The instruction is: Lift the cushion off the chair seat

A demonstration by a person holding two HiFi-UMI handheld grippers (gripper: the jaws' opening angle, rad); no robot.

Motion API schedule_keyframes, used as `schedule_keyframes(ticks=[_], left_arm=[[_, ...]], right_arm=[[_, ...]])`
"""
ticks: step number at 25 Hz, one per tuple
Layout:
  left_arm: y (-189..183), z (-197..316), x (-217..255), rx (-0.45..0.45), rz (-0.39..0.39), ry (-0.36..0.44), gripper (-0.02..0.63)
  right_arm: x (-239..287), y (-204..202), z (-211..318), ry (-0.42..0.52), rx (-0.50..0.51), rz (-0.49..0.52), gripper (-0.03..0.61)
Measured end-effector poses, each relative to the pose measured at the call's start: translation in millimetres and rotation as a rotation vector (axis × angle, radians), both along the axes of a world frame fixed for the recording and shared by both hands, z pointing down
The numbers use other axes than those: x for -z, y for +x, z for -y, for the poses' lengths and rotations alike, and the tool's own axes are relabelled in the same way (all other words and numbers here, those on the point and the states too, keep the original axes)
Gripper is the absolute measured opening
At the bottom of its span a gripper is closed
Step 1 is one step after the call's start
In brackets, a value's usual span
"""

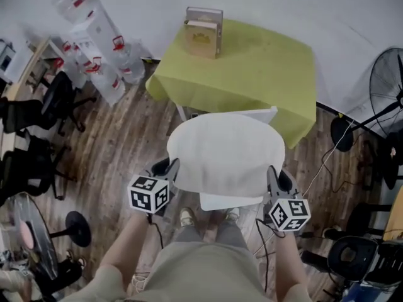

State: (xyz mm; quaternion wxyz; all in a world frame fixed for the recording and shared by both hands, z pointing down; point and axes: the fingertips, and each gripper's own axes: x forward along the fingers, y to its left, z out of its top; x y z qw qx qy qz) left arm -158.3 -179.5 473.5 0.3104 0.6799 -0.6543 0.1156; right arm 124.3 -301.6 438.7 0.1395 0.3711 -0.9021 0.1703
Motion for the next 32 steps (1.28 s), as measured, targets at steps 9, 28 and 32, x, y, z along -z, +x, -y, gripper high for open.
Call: schedule_keyframes(ticks=[9,28,32], left_arm=[[-7,-4,90,0.026,0.049,0.155,0.075],[-8,-19,206,0.045,0.146,0.373,0.075],[-9,-18,210,0.050,0.159,0.383,0.075]], right_arm=[[84,-8,-15,0.146,-0.025,0.054,0.084],[203,-3,-28,0.392,-0.027,0.139,0.083],[204,-6,-25,0.385,-0.022,0.142,0.083]])
